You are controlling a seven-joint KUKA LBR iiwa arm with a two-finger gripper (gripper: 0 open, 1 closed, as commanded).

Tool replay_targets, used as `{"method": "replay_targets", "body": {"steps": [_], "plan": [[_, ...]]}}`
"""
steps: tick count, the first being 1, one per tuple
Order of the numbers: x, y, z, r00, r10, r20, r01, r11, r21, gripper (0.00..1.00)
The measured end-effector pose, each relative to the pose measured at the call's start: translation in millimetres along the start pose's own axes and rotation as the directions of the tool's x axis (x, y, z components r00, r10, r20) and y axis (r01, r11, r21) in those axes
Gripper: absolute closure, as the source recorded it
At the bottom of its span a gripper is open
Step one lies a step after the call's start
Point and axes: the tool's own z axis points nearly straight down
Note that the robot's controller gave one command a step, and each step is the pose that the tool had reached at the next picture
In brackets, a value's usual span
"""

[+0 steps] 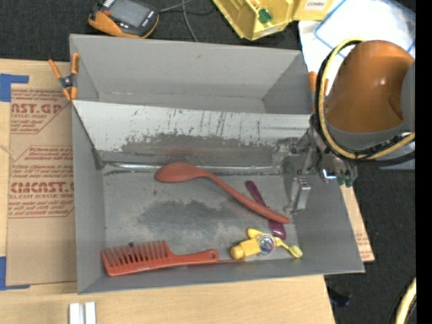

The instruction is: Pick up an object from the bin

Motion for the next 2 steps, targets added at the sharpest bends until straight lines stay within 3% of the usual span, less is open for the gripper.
{"method": "replay_targets", "body": {"steps": [1,2], "plan": [[-0.4,0.2,0.4,1.0,0.001,0.001,-0.001,1.0,0.0,0.0],[-45.5,57.0,106.3,1.0,-0.021,0.007,0.021,1.0,0.0,0.0]]}}
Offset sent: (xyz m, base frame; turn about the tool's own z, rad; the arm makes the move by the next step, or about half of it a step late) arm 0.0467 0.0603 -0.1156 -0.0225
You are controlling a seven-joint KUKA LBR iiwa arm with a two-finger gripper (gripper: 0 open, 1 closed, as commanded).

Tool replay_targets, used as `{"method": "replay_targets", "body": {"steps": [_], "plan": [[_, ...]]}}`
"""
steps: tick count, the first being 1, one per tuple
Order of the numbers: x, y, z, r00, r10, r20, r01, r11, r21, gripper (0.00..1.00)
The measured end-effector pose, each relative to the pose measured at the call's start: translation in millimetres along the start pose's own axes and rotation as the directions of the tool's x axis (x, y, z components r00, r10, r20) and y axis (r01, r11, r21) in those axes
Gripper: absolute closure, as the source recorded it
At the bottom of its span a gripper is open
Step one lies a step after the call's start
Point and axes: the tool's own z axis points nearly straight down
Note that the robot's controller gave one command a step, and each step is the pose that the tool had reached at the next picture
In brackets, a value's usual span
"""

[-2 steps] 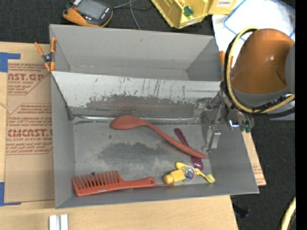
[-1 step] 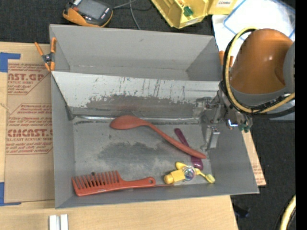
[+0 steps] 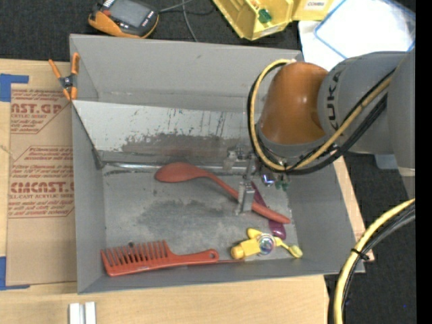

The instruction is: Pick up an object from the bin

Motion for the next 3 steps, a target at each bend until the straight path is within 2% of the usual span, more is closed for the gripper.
{"method": "replay_targets", "body": {"steps": [1,2,3], "plan": [[37.5,9.2,39.8,0.894,-0.448,0.003,0.448,0.894,0.003,1.0],[37.3,9.3,39.8,0.894,-0.448,0.003,0.448,0.894,0.003,1.0],[28.2,16.9,37.2,0.891,-0.454,0.003,0.454,0.891,0.003,1.0]]}}
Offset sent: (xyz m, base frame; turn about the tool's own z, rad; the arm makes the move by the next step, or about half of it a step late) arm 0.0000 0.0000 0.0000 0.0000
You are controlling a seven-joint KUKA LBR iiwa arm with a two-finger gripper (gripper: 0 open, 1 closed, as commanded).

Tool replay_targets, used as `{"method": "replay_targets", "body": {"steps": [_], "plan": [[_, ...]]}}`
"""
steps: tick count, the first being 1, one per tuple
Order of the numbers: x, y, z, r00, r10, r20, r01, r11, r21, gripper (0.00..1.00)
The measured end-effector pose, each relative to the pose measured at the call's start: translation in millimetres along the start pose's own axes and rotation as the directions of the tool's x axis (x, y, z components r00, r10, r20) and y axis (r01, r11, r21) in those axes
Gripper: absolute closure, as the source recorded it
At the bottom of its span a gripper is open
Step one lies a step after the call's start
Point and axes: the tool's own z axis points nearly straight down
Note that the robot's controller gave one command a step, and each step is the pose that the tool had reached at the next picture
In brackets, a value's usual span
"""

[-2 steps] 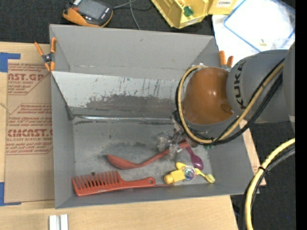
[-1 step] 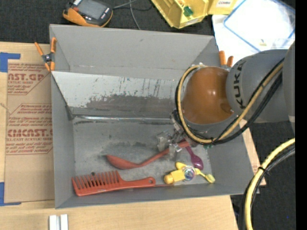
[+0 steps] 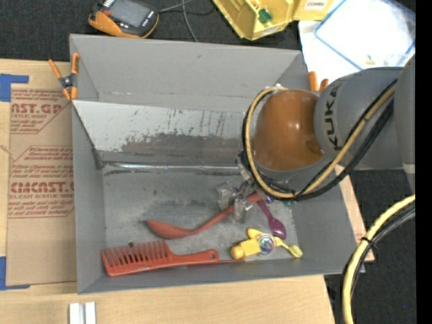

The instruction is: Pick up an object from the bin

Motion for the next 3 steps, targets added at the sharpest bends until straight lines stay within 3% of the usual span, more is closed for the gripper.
{"method": "replay_targets", "body": {"steps": [1,2,3], "plan": [[21.3,9.7,-13.8,1.0,-0.014,0.0,0.014,1.0,-0.001,1.0],[14.6,7.5,-16.3,1.0,0.006,0.001,-0.006,1.0,-0.001,1.0],[0.1,30.8,-12.4,1.0,-0.031,0.002,0.031,1.0,-0.002,1.0]]}}
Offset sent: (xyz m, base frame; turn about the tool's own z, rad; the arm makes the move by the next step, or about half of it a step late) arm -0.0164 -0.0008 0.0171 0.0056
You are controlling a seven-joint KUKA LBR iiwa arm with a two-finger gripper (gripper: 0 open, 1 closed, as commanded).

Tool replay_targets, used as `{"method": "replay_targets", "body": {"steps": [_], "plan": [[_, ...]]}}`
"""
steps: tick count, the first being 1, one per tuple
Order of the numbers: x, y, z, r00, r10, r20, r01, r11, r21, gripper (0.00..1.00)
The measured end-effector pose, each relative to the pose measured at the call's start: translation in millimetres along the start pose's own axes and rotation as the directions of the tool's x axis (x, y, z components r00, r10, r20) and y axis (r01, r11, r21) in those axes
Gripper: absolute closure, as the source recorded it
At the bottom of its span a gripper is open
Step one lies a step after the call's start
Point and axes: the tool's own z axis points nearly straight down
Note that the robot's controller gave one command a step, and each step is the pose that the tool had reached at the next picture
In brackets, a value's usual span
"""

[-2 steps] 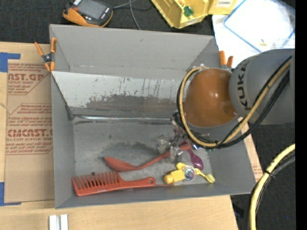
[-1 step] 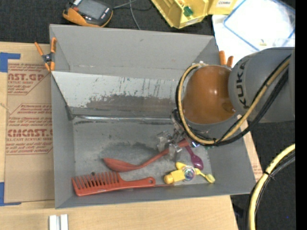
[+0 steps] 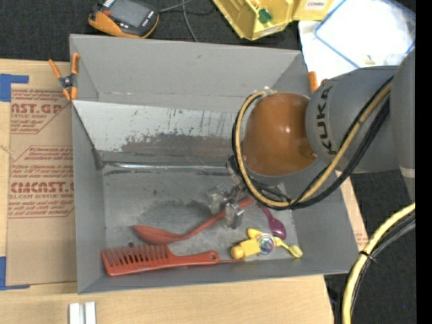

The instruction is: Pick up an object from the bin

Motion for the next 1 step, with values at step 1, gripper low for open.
{"method": "replay_targets", "body": {"steps": [1], "plan": [[0.0,0.0,0.0,1.0,0.0,0.0,0.0,1.0,0.0,1.0]]}}
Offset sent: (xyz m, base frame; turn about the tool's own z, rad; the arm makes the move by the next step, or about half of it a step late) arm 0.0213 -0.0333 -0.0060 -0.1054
